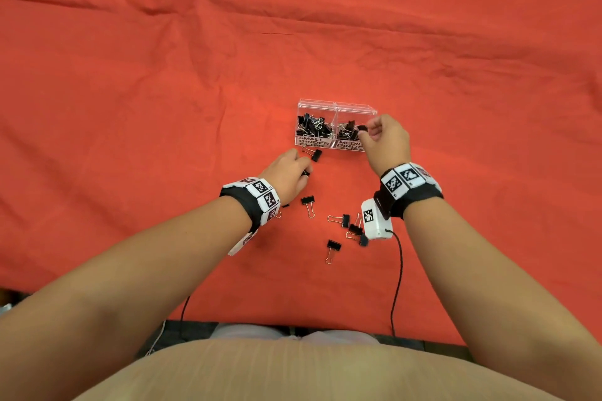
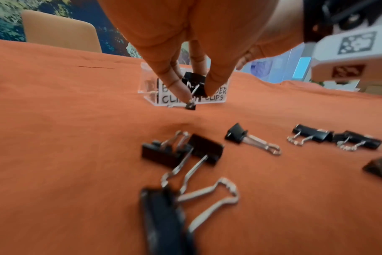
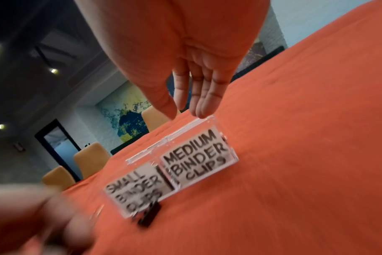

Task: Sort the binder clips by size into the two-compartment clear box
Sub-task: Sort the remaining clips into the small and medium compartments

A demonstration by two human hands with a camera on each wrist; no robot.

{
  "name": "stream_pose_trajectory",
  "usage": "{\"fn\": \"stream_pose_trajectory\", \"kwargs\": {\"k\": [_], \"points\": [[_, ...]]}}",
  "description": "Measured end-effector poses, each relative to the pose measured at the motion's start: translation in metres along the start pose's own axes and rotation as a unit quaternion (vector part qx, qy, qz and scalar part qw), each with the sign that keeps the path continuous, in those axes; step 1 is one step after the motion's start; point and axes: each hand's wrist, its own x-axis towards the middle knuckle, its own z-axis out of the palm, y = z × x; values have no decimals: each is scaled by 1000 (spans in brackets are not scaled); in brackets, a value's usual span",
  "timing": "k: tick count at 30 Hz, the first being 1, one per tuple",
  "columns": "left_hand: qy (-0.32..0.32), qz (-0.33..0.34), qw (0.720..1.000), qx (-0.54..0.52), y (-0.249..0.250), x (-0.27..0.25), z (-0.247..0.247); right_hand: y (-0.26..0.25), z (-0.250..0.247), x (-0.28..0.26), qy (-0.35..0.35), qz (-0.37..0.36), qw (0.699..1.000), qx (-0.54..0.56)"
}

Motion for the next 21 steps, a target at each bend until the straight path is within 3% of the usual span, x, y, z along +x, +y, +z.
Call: {"fn": "stream_pose_trajectory", "kwargs": {"k": [2,6,11,14,21], "points": [[15,24,999,-19,13,5,-5,11,0,-20,-29,6,1000,4],[33,60,997,-35,43,28,-20,35,2,-63,-175,1,983,-45],[30,53,998,-13,69,72,-37,57,15,-98,-274,-66,953,-108],[21,37,999,3,75,94,-39,59,20,-103,-293,-104,938,-151],[19,19,1000,-14,77,103,-33,55,23,-101,-277,-107,945,-133]]}}
